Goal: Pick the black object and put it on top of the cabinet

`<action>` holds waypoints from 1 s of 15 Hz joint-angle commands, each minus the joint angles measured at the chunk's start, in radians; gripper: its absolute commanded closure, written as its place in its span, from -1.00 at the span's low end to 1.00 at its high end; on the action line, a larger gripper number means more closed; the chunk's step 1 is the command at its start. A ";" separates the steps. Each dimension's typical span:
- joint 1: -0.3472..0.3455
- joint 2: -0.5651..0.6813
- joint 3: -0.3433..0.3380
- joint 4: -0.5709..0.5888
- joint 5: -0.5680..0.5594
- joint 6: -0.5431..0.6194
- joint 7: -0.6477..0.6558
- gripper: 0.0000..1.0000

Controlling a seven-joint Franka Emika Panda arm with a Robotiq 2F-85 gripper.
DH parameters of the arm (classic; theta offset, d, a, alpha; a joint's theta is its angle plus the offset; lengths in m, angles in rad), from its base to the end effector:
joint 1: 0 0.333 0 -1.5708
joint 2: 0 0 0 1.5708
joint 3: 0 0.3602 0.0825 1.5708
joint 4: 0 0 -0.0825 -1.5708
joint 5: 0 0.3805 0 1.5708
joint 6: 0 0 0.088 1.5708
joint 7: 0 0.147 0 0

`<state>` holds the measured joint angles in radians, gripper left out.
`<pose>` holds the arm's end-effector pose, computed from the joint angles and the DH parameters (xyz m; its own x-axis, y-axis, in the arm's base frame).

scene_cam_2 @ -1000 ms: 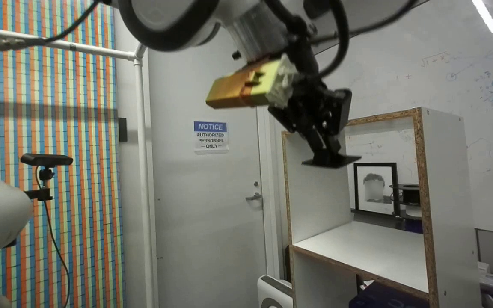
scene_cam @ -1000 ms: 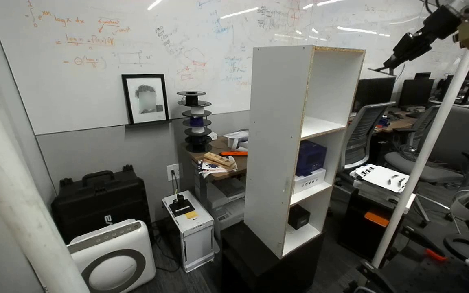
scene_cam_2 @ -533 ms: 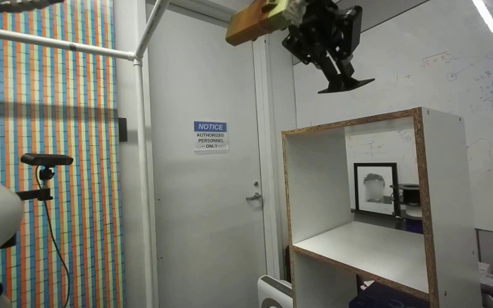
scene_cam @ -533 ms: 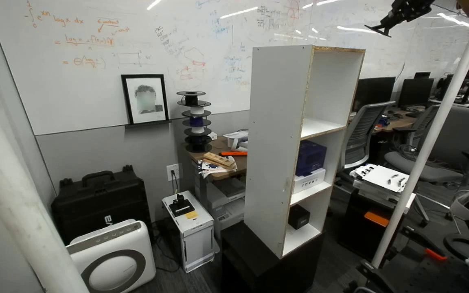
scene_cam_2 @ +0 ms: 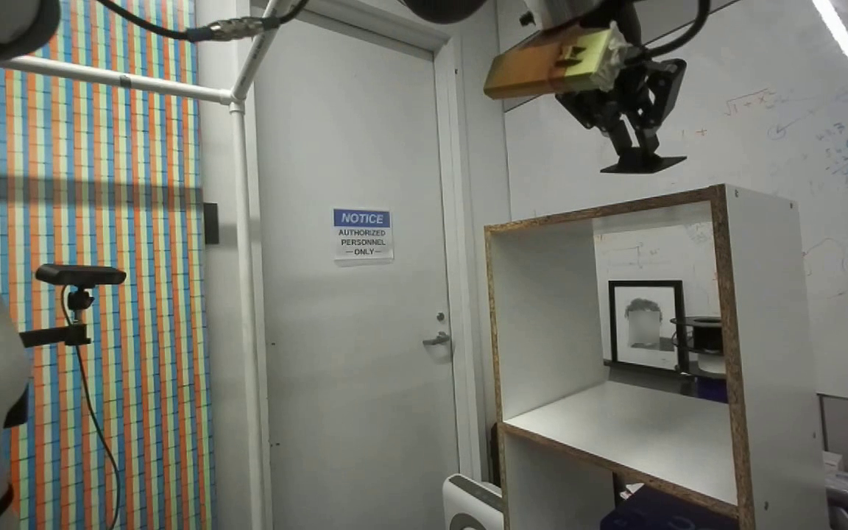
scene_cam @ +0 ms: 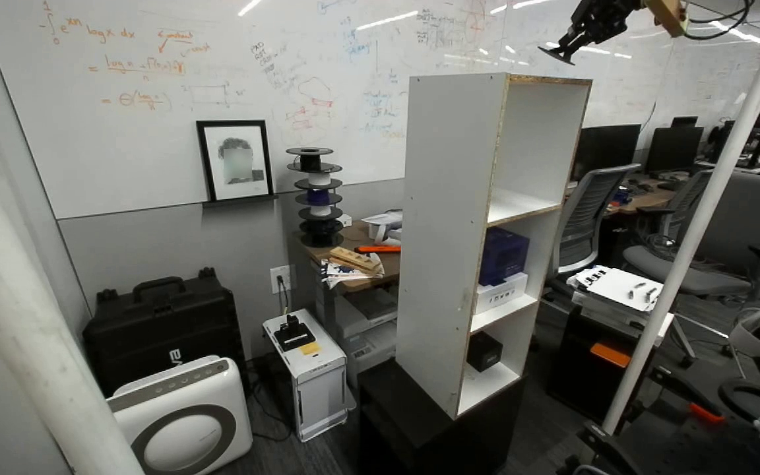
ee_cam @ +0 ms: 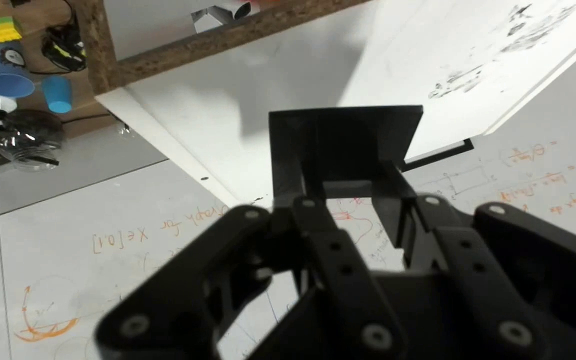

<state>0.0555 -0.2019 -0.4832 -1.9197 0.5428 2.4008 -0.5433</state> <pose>0.5120 -0.2425 0.6622 0.6653 -0.2410 0.7066 -0.0741 -0.9631 -0.2586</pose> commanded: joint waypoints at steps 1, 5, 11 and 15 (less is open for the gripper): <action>-0.071 0.150 0.046 0.167 0.042 -0.070 0.019 -0.25; -0.161 0.135 0.116 0.185 -0.009 -0.113 0.043 -0.88; -0.239 -0.114 0.097 0.060 -0.188 -0.504 -0.001 -1.00; -0.265 -0.163 0.060 -0.028 -0.262 -0.770 -0.038 -1.00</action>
<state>-0.1966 -0.3281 -0.4188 -1.8541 0.3349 1.7203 -0.5505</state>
